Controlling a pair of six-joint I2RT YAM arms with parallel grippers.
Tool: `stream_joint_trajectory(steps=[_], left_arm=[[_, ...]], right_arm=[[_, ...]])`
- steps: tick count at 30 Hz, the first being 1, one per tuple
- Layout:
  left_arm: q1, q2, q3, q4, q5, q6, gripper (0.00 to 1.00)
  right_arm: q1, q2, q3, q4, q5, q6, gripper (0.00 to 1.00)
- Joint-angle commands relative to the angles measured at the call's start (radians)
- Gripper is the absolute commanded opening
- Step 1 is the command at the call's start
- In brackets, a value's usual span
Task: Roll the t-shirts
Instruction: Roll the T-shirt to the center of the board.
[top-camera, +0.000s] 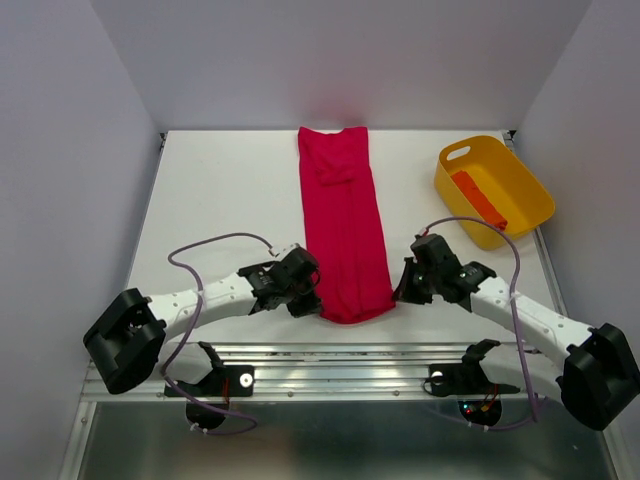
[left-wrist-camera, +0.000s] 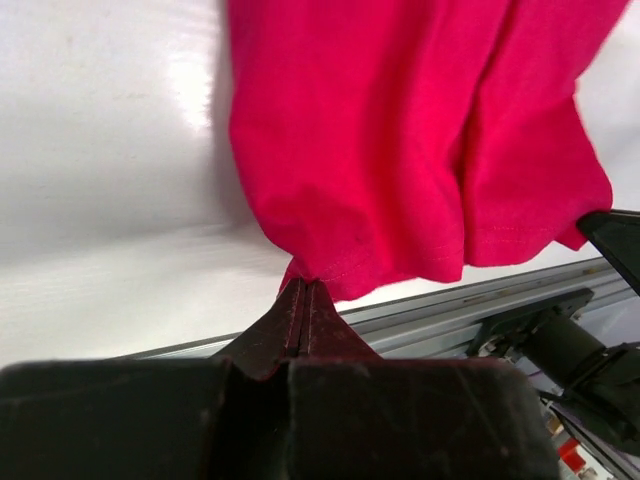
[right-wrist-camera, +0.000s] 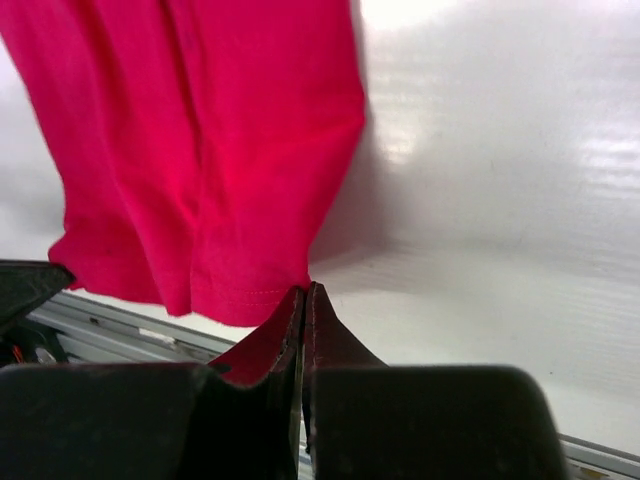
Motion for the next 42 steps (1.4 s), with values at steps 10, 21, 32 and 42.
stream_joint_trajectory(steps=[10,21,32,42], left_arm=[[0.073,0.009,0.131,-0.003,-0.116,0.055,0.00],[0.171,0.138,0.218,0.059,-0.118,0.140,0.00],[0.207,0.221,0.241,0.078,-0.112,0.170,0.00],[0.248,0.213,0.266,0.039,-0.173,0.194,0.65]], right_arm=[[0.010,0.097,0.190,-0.003,0.233,-0.054,0.01],[0.010,0.267,0.265,0.105,0.276,-0.092,0.01],[-0.009,0.376,0.323,0.163,0.292,-0.123,0.01],[-0.018,0.353,0.358,0.171,0.310,-0.143,0.55]])
